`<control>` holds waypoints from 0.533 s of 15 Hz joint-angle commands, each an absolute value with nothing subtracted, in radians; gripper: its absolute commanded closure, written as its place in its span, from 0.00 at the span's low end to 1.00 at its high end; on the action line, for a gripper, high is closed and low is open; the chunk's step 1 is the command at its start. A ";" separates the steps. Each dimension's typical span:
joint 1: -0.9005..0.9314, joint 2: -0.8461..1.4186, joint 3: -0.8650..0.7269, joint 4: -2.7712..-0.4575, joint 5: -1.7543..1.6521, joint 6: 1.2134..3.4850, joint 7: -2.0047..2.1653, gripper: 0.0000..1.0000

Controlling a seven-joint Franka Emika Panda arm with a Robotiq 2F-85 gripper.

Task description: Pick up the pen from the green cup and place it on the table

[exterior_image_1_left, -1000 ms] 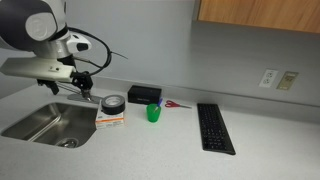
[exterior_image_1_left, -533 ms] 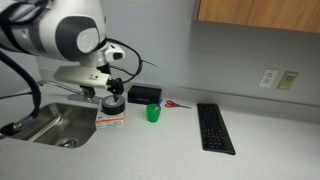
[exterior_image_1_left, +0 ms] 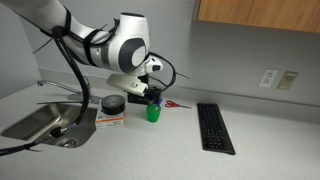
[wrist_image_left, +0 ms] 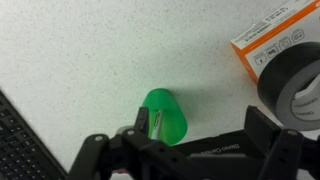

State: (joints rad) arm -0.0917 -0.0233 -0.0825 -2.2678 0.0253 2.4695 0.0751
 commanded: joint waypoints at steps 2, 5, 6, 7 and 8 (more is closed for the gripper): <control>-0.090 -0.009 -0.085 -2.250 0.025 2.466 0.086 0.00; -0.090 -0.008 -0.085 -2.246 0.025 2.466 0.090 0.00; -0.090 -0.008 -0.085 -2.246 0.025 2.466 0.090 0.00; -0.091 0.008 -0.085 -2.243 -0.004 2.495 0.124 0.00; -0.093 0.018 -0.087 -2.239 -0.011 2.503 0.132 0.00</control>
State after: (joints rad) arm -0.0917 -0.0063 -0.0832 -2.2487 0.0253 2.4701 0.0905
